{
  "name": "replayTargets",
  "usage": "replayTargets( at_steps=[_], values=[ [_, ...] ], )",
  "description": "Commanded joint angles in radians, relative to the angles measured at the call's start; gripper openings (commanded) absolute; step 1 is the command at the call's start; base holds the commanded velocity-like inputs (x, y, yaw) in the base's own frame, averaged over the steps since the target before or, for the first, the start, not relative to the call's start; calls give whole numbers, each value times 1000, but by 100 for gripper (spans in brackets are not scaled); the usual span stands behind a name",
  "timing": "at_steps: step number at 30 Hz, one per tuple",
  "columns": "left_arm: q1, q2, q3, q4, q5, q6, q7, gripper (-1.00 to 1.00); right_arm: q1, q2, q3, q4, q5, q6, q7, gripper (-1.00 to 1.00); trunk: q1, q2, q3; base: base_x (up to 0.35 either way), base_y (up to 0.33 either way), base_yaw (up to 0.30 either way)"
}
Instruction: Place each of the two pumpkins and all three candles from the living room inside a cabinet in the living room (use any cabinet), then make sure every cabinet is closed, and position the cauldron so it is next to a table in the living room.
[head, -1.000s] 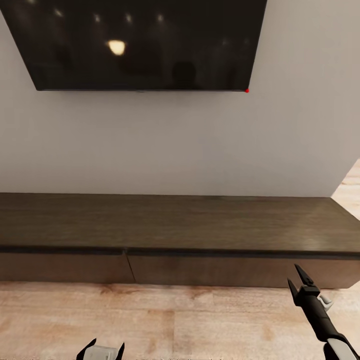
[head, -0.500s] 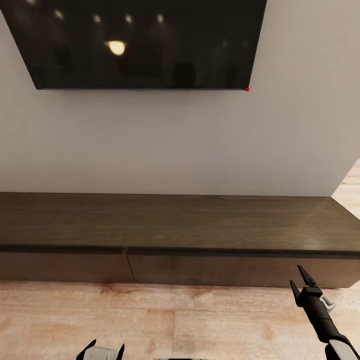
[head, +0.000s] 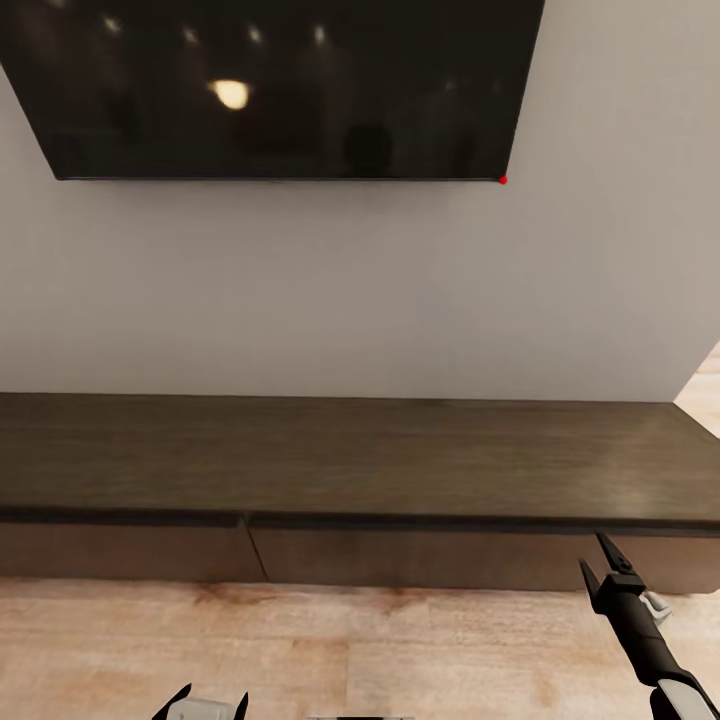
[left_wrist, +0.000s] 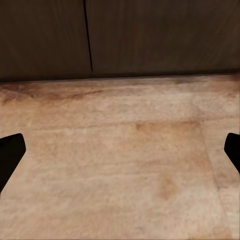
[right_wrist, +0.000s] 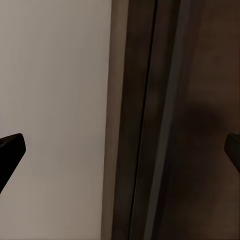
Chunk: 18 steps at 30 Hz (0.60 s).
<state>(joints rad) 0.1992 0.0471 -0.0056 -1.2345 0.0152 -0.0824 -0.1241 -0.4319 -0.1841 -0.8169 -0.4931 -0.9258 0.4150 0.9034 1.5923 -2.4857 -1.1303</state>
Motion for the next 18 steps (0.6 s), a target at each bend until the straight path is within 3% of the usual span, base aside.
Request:
replayTargets(
  at_steps=[1, 18],
  values=[
    [0, 0, -1, 0, 2, -2, -2, 100, -1, 0, -2, 1, -5, 8, 2, 100, 0, 0, -1, 84, 0, 0],
    [0, 0, -1, -3, 2, -3, -2, 100, -1, 0, -2, 1, -5, 8, 2, 100, 0, 0, -1, 49, 1, 0]
  ],
)
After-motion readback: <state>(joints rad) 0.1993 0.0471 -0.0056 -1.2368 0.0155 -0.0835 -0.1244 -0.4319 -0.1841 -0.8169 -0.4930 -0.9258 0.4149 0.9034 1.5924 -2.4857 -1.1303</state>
